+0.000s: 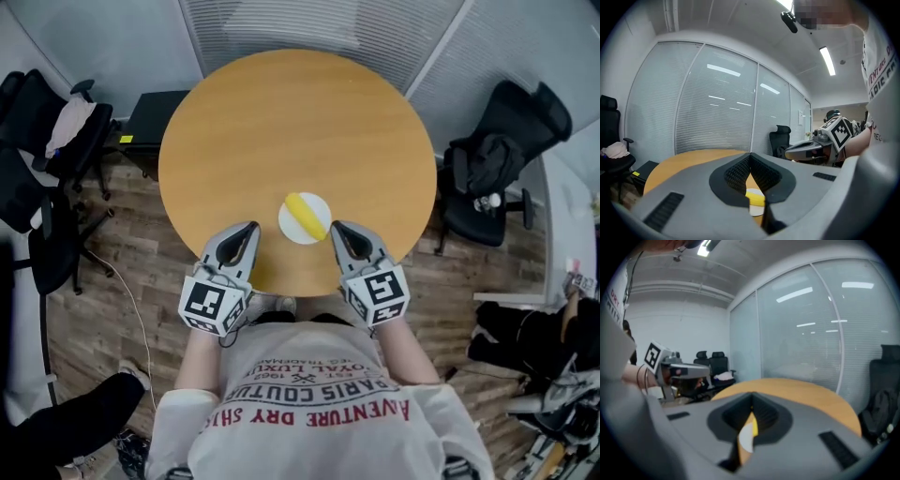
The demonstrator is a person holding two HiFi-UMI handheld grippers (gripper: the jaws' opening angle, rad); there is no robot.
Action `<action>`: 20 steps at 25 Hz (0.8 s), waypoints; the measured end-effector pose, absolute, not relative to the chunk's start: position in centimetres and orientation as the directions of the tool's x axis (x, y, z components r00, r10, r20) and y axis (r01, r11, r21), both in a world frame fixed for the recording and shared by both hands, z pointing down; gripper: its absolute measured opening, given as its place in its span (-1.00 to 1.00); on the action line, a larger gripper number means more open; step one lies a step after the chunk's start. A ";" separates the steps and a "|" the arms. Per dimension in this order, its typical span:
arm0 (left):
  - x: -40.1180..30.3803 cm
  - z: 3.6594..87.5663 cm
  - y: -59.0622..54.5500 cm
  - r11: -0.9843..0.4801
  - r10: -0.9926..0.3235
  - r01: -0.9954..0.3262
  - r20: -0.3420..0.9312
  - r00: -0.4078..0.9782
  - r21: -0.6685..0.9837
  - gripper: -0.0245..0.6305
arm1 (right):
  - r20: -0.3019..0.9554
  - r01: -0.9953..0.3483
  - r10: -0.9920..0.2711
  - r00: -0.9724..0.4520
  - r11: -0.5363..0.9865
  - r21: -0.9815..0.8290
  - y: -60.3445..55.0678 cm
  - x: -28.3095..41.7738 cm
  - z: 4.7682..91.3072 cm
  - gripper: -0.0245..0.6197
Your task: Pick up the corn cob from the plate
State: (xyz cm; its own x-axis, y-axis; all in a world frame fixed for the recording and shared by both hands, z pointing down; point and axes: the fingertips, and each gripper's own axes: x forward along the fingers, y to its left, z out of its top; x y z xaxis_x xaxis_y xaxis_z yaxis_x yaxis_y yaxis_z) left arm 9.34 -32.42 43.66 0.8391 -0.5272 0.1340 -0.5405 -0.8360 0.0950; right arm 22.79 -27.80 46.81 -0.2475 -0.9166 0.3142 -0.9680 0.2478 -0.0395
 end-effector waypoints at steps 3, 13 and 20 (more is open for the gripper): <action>8.8 44.8 -33.7 -0.812 -0.555 -0.571 0.145 0.819 0.118 -0.82 | 0.382 -0.956 -0.878 -0.289 0.283 -0.073 -29.6 22.5 49.0 -0.84; 7.8 49.7 -36.3 -0.692 -0.672 -0.708 0.231 0.703 0.142 -0.82 | 0.640 -0.907 -0.657 -0.398 0.384 -0.171 -34.1 22.4 59.9 -0.56; 6.4 54.6 -35.5 -0.613 -0.703 -0.770 0.322 0.634 0.178 -0.82 | 0.794 -0.905 -0.489 -0.362 0.388 -0.174 -35.2 21.5 67.1 -0.12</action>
State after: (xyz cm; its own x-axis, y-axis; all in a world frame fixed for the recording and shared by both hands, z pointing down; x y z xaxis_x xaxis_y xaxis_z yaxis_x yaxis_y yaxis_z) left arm 6.39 -35.52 54.57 0.6344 -0.7029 0.3218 -0.7697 -0.6131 0.1782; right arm 21.52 -35.23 67.13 -0.3617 -0.4892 0.7936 -0.9053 0.3875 -0.1738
